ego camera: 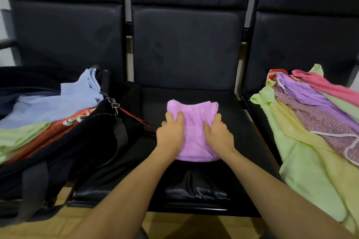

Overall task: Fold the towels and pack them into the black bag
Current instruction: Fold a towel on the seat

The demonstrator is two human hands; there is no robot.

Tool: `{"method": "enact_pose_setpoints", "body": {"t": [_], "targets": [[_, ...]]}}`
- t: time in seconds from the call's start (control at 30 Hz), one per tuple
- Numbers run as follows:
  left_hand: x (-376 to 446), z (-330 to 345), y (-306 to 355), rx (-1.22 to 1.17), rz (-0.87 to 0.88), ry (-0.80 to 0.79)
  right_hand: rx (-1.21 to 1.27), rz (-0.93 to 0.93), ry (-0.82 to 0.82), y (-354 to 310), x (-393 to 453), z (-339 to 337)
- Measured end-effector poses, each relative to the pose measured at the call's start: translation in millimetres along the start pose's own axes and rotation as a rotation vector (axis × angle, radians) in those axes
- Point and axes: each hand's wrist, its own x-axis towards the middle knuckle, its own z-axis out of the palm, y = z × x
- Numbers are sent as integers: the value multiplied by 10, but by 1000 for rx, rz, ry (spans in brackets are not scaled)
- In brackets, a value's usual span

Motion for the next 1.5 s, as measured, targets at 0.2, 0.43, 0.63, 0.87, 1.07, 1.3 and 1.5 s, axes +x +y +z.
{"method": "enact_pose_setpoints", "body": {"t": [0.2, 0.43, 0.63, 0.87, 1.07, 1.3, 1.5], "targets": [[-5, -592, -328, 40, -11, 124, 34, -112, 55, -560, -23, -229], [102, -1332, -1185, 95, -28, 258, 70, -293, 112, -1624, -44, -293], [135, -1478, -2129, 151, -137, 275, 136, -391, 23, -2526, -16, 94], [307, -1286, -3295, 173, -220, 235, 169, -498, -129, -3415, 167, 926], [488, -1038, -4209, 254, -271, 222, 261, -471, -290, -4043, 315, 1759], [652, -707, -4884, 354, -352, 234, 178, -380, -400, -4377, 418, 2581], [700, -188, -5064, 454, -176, 183, -245, -708, 104, -4068, 407, 3060]]}}
